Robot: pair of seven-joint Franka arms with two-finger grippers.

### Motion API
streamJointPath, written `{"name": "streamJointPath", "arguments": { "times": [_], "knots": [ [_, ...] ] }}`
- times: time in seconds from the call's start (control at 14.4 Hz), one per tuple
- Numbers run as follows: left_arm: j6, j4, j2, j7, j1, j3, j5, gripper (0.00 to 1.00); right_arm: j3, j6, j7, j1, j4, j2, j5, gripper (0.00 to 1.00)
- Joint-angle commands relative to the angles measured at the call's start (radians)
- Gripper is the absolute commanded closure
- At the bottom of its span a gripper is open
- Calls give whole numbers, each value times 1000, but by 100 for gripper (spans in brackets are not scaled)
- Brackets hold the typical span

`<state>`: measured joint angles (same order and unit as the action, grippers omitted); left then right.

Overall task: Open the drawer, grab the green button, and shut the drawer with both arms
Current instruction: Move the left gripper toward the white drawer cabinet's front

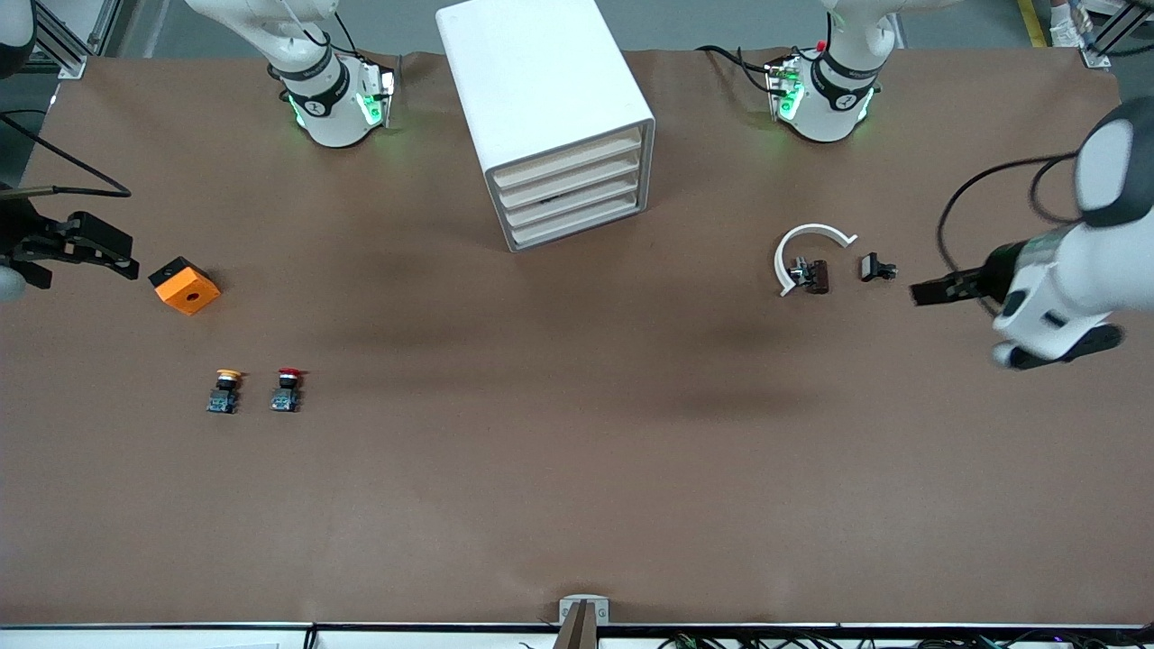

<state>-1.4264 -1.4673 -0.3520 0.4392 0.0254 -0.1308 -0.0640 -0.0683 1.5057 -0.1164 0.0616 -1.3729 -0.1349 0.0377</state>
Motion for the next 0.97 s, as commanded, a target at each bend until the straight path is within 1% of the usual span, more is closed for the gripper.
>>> {"name": "streamJointPath", "arguments": {
  "times": [0.0, 0.28, 0.56, 0.63, 0.76, 0.9],
  "knots": [
    [-11, 48, -120, 207, -38, -4, -74, 0, -2, -2, -5, 0, 11, -3, -13, 0],
    [-46, 51, -277, 535, -136, -4, -106, 0, -2, -2, -3, -20, 11, -5, -13, 0],
    [-65, 51, -393, 916, -215, -4, -224, 0, -2, -1, 4, -25, 11, -5, -12, 0],
    [-65, 50, -412, 964, -238, -4, -262, 0, -2, -2, 4, -25, 11, -5, -12, 0],
    [-69, 44, -452, 1030, -271, -3, -428, 0, -2, -1, 4, -25, 11, -5, -10, 0],
    [-62, 28, -499, 1102, -283, -4, -523, 0, -2, -1, 4, -26, 11, -5, -12, 0]
  ]
}}
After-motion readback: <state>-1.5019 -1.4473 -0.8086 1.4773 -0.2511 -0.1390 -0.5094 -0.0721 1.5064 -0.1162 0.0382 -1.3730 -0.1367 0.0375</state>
